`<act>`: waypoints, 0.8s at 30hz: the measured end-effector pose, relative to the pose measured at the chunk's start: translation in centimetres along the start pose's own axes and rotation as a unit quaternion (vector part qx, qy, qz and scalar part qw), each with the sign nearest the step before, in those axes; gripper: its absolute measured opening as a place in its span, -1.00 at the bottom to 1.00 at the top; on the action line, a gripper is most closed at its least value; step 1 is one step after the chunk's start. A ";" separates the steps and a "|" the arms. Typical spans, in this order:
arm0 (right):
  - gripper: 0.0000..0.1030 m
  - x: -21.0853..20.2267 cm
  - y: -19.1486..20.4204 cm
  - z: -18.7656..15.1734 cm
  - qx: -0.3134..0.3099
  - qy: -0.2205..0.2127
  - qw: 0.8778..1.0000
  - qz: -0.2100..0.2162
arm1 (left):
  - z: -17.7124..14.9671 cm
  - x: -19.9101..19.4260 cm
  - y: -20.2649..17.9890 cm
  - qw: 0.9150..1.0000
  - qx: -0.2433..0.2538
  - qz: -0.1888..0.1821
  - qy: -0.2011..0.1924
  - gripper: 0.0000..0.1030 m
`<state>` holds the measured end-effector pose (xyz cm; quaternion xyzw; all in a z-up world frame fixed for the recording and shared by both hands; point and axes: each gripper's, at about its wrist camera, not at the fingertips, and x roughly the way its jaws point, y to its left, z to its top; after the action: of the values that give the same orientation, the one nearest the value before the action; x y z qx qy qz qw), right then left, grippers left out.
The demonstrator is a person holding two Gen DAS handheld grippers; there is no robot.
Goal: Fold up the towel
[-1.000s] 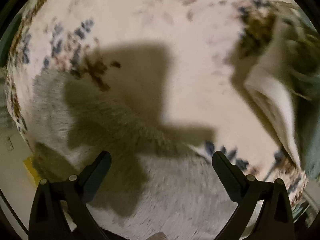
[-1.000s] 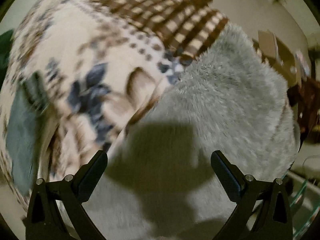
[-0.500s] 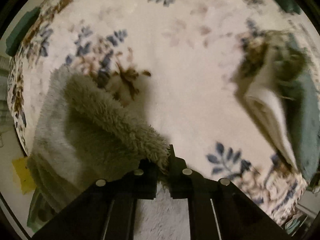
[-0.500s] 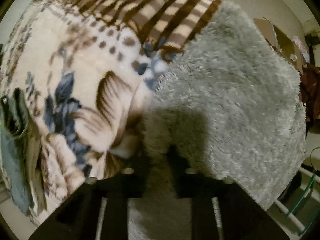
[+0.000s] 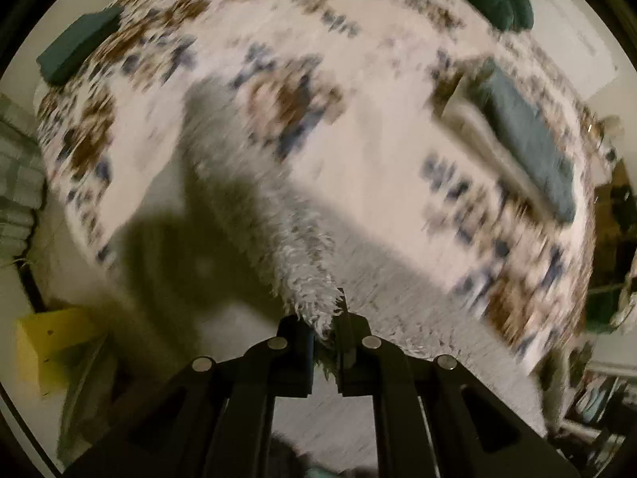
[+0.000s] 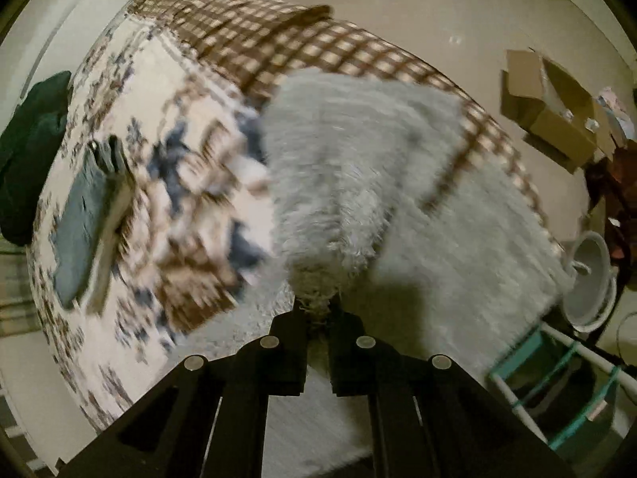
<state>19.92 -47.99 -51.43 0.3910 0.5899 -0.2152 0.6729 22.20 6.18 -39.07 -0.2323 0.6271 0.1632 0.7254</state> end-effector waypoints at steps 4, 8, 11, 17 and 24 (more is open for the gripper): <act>-0.87 0.3 -6.5 -4.3 -0.006 0.026 0.999 -0.033 | -4.9 3.3 3.6 0.998 -0.005 0.027 0.054 -0.90; -0.87 3.7 -10.9 -7.2 0.004 0.054 0.996 -0.076 | -7.5 8.8 6.1 0.993 -0.009 0.063 0.098 -0.90; -0.87 5.9 -12.5 -8.4 0.004 0.077 0.993 -0.091 | -7.8 11.4 7.0 0.991 -0.011 0.079 0.109 -0.89; -0.63 7.8 -13.0 -9.2 -0.025 0.120 0.988 -0.088 | -6.8 10.1 7.7 0.994 -0.052 0.032 0.095 -0.80; 0.40 5.2 -10.0 -10.8 -0.082 0.115 0.989 -0.043 | -3.3 4.8 7.6 0.998 -0.066 -0.001 -0.005 0.83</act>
<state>6.72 -44.70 -59.14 0.3311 0.6951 -0.1482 0.6207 16.21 10.46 -45.11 -0.2791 0.6110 0.2048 0.7119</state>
